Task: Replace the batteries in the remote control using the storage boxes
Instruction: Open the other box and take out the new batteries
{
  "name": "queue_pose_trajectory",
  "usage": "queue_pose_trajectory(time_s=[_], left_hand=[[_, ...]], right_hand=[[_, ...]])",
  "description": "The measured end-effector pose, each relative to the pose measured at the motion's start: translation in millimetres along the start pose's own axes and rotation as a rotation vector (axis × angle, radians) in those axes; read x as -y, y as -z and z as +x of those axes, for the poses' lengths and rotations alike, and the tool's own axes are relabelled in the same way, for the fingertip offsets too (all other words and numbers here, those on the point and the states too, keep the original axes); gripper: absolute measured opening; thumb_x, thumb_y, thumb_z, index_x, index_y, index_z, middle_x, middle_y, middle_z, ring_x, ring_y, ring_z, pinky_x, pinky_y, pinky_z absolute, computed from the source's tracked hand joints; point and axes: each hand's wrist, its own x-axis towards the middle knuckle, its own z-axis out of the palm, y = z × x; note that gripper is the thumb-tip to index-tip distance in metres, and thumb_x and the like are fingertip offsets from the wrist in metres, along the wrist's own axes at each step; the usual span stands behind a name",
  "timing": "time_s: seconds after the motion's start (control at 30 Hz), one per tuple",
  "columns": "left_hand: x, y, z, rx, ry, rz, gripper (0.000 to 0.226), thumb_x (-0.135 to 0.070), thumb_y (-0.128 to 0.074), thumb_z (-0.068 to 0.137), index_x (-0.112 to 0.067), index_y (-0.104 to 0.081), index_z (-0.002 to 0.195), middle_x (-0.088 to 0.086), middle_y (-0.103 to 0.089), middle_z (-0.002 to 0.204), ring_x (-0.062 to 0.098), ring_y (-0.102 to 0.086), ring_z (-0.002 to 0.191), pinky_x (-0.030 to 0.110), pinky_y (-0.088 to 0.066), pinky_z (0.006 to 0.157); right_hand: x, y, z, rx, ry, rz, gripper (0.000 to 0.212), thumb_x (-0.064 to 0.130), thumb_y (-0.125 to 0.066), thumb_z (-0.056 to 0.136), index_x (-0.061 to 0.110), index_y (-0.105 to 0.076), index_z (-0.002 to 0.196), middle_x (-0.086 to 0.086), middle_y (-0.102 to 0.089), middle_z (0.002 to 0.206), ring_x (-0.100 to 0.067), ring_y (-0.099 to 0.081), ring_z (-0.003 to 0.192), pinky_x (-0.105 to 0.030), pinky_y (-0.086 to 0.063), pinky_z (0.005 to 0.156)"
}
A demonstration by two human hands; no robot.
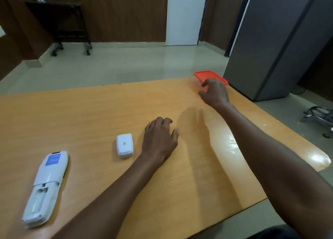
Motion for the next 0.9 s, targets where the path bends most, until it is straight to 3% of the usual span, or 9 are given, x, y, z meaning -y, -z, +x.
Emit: queue_pose_trajectory(time_s=[0.1,0.23,0.37,0.53,0.67,0.8,0.83,0.9], left_hand=[[5,24,-4,-0.040,0.072,-0.123,0.039,-0.039,-0.053,0.097,-0.020,-0.058,0.131,0.002,-0.057,0.133,0.021,-0.053,0.124,0.039,-0.048,0.099],[28,74,-25,-0.155,0.114,-0.167,0.034,-0.036,-0.056,0.096,-0.020,-0.062,0.126,0.000,-0.061,0.128,0.020,-0.058,0.118,0.035,-0.051,0.089],[78,131,-70,-0.261,0.148,-0.130,0.026,-0.033,-0.059,0.095,-0.020,-0.067,0.115,0.001,-0.066,0.120,0.020,-0.061,0.111,0.035,-0.052,0.086],[155,198,-149,-0.365,0.315,-0.034,0.019,-0.029,-0.061,0.093,-0.020,-0.069,0.108,0.002,-0.066,0.114,0.023,-0.062,0.107,0.033,-0.047,0.081],[216,242,-207,-0.428,0.550,0.066,0.024,-0.027,-0.061,0.092,-0.018,-0.068,0.112,0.012,-0.063,0.121,0.033,-0.052,0.121,0.040,-0.044,0.096],[265,268,-257,-0.505,0.835,0.151,0.038,-0.029,-0.062,0.085,-0.022,-0.064,0.123,0.013,-0.050,0.144,0.039,-0.024,0.146,0.049,-0.015,0.122],[271,272,-264,-0.509,0.900,0.132,0.045,-0.029,-0.062,0.085,-0.023,-0.060,0.129,0.012,-0.043,0.150,0.040,-0.018,0.148,0.050,-0.011,0.122],[274,278,-268,-0.527,1.014,-0.058,0.058,-0.026,-0.061,0.085,-0.022,-0.049,0.141,0.010,-0.029,0.158,0.042,-0.022,0.145,0.051,-0.018,0.120]], right_hand=[[37,9,-39,0.033,0.109,0.072,0.031,0.025,-0.072,0.086,0.011,-0.070,0.113,-0.012,-0.071,0.115,-0.030,-0.065,0.107,-0.039,-0.051,0.089],[95,15,-95,0.103,0.212,0.196,0.026,0.027,-0.075,0.083,0.010,-0.073,0.102,-0.009,-0.076,0.099,-0.026,-0.070,0.094,-0.041,-0.056,0.084],[166,12,-158,0.194,0.312,0.348,0.022,0.028,-0.076,0.085,0.010,-0.074,0.098,-0.006,-0.077,0.094,-0.019,-0.071,0.087,-0.040,-0.058,0.080],[273,-4,-240,0.349,0.462,0.546,0.019,0.029,-0.075,0.087,0.011,-0.076,0.095,-0.003,-0.077,0.091,-0.014,-0.071,0.082,-0.038,-0.059,0.078],[353,-22,-300,0.486,0.569,0.630,0.020,0.030,-0.073,0.088,0.012,-0.076,0.094,0.000,-0.077,0.094,-0.014,-0.070,0.082,-0.035,-0.057,0.078],[407,-45,-344,0.595,0.600,0.660,0.022,0.025,-0.068,0.090,0.013,-0.072,0.107,-0.001,-0.075,0.108,-0.018,-0.069,0.089,-0.036,-0.055,0.085],[417,-50,-351,0.613,0.603,0.648,0.026,0.024,-0.067,0.090,0.014,-0.070,0.114,-0.002,-0.073,0.114,-0.019,-0.068,0.094,-0.036,-0.054,0.087],[433,-61,-362,0.644,0.605,0.614,0.039,0.023,-0.066,0.089,0.014,-0.063,0.127,-0.008,-0.069,0.123,-0.024,-0.065,0.105,-0.037,-0.052,0.090]])
